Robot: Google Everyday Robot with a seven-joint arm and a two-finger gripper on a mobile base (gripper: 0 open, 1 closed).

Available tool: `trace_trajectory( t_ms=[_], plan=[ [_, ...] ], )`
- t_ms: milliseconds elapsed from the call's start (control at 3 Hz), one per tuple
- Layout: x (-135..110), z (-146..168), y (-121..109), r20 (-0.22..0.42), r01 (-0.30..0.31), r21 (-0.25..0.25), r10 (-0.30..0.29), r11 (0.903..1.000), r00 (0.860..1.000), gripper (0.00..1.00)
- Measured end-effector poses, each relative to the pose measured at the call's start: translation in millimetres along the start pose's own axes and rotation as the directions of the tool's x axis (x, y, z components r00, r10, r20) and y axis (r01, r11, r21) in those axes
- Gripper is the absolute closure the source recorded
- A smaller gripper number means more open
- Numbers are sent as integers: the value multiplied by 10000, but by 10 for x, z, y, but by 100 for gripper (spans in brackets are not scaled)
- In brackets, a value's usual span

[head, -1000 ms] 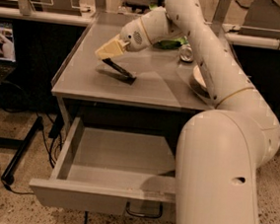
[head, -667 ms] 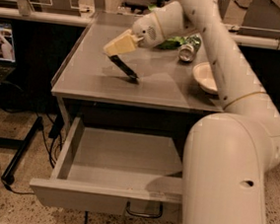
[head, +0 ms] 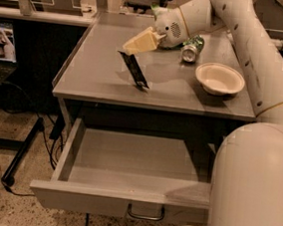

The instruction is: Place rxbar chocolate into top drawer

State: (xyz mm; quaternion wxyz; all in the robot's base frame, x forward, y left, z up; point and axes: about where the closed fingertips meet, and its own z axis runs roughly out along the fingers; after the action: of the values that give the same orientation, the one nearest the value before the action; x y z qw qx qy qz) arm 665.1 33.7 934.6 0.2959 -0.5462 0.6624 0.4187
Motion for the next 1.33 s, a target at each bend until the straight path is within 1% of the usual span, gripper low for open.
trace_trajectory(
  t_ms=[333, 667, 1000, 1333],
  plan=[
    [57, -120, 136, 77, -484, 304, 481, 9984, 9988, 100],
    [161, -155, 247, 66, -1057, 604, 1055, 9926, 9944, 100],
    [161, -155, 247, 66, -1057, 603, 1055, 9926, 9944, 100],
    [181, -122, 360, -2, -1131, 686, 1134, 9912, 9936, 100]
  ],
)
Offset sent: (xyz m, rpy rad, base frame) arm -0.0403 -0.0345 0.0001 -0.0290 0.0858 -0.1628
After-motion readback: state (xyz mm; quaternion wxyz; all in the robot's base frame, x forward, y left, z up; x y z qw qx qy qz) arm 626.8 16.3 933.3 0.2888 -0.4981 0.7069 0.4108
